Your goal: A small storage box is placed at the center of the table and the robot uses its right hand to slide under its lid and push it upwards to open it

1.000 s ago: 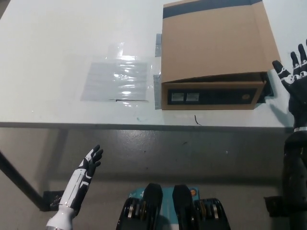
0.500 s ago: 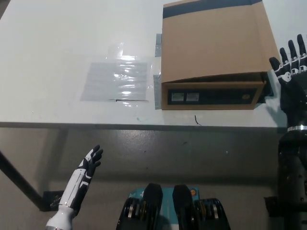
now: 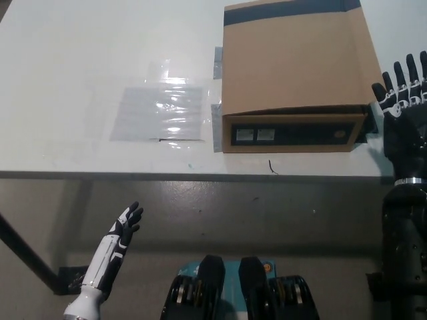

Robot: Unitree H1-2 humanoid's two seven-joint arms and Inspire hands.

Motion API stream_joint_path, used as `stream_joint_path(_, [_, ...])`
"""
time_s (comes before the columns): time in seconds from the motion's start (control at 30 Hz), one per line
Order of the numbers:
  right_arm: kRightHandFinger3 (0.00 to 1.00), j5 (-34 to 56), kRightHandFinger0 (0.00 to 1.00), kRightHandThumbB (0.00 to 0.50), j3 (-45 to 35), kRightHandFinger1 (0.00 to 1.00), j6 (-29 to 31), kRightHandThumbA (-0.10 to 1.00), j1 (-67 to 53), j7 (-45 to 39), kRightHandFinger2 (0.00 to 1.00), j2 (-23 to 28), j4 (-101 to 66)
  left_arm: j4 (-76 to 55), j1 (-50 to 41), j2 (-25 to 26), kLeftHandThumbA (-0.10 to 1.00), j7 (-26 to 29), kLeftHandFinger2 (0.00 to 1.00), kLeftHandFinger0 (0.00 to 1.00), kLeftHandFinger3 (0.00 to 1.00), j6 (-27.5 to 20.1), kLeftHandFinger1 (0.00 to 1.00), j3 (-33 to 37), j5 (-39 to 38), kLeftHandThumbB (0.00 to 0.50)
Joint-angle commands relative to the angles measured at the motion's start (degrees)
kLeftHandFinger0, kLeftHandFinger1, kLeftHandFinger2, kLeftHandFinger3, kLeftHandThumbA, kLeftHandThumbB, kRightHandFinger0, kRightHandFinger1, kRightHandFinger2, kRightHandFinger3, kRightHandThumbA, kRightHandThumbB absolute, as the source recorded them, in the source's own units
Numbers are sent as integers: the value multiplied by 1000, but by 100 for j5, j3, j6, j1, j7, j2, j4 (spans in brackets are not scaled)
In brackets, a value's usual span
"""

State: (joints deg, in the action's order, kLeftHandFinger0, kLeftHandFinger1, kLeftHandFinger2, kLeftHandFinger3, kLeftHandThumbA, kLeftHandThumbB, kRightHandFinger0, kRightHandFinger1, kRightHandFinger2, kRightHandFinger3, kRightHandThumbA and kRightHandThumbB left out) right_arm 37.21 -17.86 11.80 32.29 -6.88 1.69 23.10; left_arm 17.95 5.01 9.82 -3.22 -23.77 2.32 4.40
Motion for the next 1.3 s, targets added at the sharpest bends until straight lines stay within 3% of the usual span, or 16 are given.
stream_joint_path(0.0, [1000, 121, 1000, 297, -14, 1000, 34, 1000, 328, -246, 1000, -36, 35, -105, 121, 92, 1000, -69, 1000, 1000, 1000, -140, 1000, -34, -59, 500])
stream_joint_path(0.27, [1000, 1, 1000, 327, -26, 1000, 178, 1000, 343, -255, 1000, 78, 40, -93, 120, 104, 1000, -69, 1000, 1000, 1000, -189, 1000, -26, -38, 500])
stream_joint_path(0.87, [1000, -215, 1000, 303, -64, 1000, 459, 1000, 424, -253, 1000, 222, 239, -103, 119, 85, 1000, -116, 1000, 1000, 1000, -170, 1000, -30, -63, 500])
stream_joint_path(1.27, [1000, -95, 1000, 296, -64, 1000, 366, 1000, 503, -275, 1000, 49, 565, -100, 122, 92, 1000, -131, 1000, 1000, 1000, -202, 1000, -35, -67, 500])
